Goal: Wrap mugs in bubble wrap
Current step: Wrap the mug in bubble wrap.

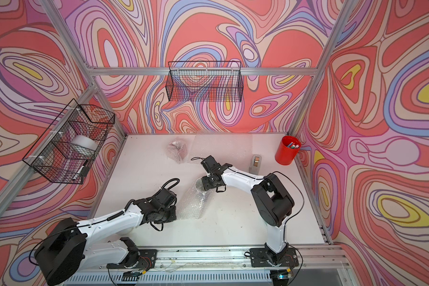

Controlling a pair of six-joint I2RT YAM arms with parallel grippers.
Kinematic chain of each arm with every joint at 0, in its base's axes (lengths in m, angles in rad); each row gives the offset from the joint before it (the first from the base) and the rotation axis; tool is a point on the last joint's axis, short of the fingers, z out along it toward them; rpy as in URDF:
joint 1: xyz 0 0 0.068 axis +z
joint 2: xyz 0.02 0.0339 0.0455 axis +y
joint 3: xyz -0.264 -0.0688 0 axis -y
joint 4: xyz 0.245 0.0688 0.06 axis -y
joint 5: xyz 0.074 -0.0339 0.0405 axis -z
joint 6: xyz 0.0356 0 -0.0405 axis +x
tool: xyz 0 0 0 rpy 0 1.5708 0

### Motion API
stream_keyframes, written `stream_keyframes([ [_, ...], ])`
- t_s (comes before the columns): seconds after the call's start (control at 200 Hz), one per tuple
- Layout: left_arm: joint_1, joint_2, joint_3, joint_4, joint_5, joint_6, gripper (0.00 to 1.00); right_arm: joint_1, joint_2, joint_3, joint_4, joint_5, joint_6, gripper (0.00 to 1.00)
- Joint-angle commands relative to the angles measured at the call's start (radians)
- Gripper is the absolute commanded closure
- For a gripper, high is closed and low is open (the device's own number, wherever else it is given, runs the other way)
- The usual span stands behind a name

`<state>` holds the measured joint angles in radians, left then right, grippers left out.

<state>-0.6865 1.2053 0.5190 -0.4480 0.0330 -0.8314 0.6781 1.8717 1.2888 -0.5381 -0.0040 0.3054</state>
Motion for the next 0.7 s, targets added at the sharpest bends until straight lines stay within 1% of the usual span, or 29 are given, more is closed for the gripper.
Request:
stream_keyframes([
  [0.0,0.002,-0.075,0.041,-0.1,0.012,0.0,0.95,0.003,-0.009,-0.024,-0.039,0.025,-0.005,0.41],
  [0.15,0.002,-0.169,0.117,-0.151,0.026,0.035,0.99,0.003,-0.008,-0.022,-0.04,0.027,-0.009,0.41],
  [0.285,0.002,-0.173,0.208,-0.176,0.062,0.071,1.0,0.002,-0.006,-0.019,-0.042,0.032,-0.013,0.41],
  [0.451,0.002,-0.111,0.332,-0.167,0.126,0.114,0.99,0.005,-0.002,-0.017,-0.043,0.028,-0.014,0.41],
  [0.591,0.002,-0.006,0.454,-0.153,0.16,0.141,0.99,0.006,0.002,-0.017,-0.032,0.012,-0.02,0.41],
  [0.696,0.003,0.087,0.542,-0.149,0.183,0.125,0.98,0.006,-0.001,-0.022,-0.018,-0.005,-0.024,0.41],
])
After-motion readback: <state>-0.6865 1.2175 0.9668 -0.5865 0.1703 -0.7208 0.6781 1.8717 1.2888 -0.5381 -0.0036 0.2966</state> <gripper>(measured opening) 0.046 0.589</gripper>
